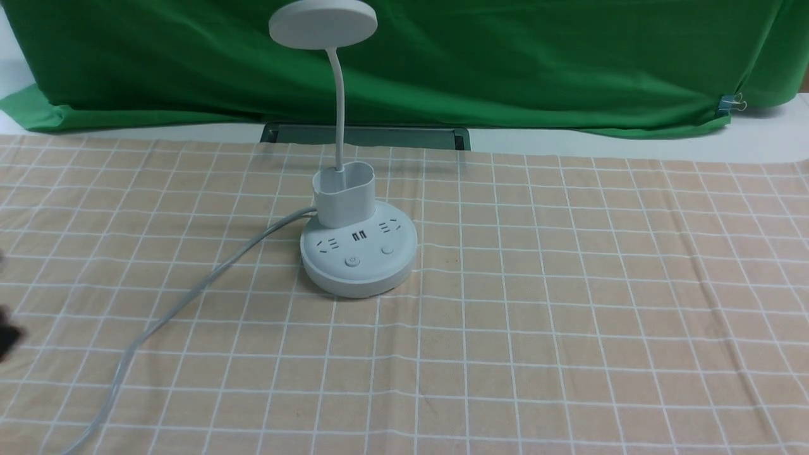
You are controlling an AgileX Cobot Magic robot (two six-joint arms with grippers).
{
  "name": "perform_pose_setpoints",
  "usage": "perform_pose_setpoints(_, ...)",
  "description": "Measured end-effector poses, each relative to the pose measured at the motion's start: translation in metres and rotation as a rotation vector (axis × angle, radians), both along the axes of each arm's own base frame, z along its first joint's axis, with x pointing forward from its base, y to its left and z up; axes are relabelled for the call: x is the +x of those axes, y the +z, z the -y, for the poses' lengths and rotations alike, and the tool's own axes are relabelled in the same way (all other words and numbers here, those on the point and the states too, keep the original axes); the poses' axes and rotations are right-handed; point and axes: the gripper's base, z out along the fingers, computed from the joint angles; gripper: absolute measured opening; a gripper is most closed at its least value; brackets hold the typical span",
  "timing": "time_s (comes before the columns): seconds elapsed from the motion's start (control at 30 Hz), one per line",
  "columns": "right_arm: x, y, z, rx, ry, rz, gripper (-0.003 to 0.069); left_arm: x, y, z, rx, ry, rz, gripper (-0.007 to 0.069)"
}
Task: Turn on the table lamp on the light coffee tablecloth with your hand.
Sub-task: 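Press the power button on the lamp base to turn the lamp on with the left gripper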
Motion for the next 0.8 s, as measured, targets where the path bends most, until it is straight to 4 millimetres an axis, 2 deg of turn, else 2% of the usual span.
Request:
perform_pose_setpoints(0.13,0.000,0.000,0.000,0.000,0.000,0.000,0.0238,0.028,-0.029,0.009,-0.120,-0.010,-0.265,0.0002)
perform_pose_setpoints(0.17,0.000,0.000,0.000,0.000,0.000,0.000,0.0238,0.032,-0.031,0.012,-0.134,-0.025,-0.296,0.0002)
perform_pose_setpoints(0.2,0.000,0.000,0.000,0.000,0.000,0.000,0.0238,0.045,-0.040,0.019,-0.152,-0.080,-0.403,0.0002)
perform_pose_setpoints(0.33,0.000,0.000,0.000,0.000,0.000,0.000,0.0238,0.081,-0.044,0.046,-0.217,-0.332,-0.584,0.0002)
perform_pose_setpoints(0.37,0.000,0.000,0.000,0.000,0.000,0.000,0.0238,0.091,-0.043,0.053,-0.218,-0.376,-0.604,0.0002)
perform_pose_setpoints(0.4,0.000,0.000,0.000,0.000,0.000,0.000,0.0238,0.092,-0.046,0.054,-0.216,-0.381,-0.612,0.0002)
perform_pose_setpoints(0.43,0.000,0.000,0.000,0.000,0.000,0.000,0.0238,0.108,-0.045,0.065,-0.194,-0.426,-0.628,0.0000)
perform_pose_setpoints(0.53,0.000,0.000,0.000,0.000,0.000,0.000,0.0238,0.131,-0.043,0.088,-0.099,-0.473,-0.623,-0.0004)
perform_pose_setpoints(0.57,0.000,0.000,0.000,0.000,0.000,0.000,0.0238,0.143,-0.041,0.102,-0.047,-0.482,-0.619,-0.0004)
perform_pose_setpoints(0.6,0.000,0.000,0.000,0.000,0.000,0.000,0.0238,0.145,-0.040,0.104,-0.045,-0.488,-0.614,-0.0004)
perform_pose_setpoints(0.67,0.000,0.000,0.000,0.000,0.000,0.000,0.0238,0.166,-0.035,0.130,0.059,-0.508,-0.595,-0.0006)
perform_pose_setpoints(0.7,0.000,0.000,0.000,0.000,0.000,0.000,0.0238,0.168,-0.038,0.132,0.074,-0.503,-0.603,-0.0006)
perform_pose_setpoints(0.8,0.000,0.000,0.000,0.000,0.000,0.000,0.0238,0.200,-0.040,0.165,0.195,-0.509,-0.588,-0.0006)
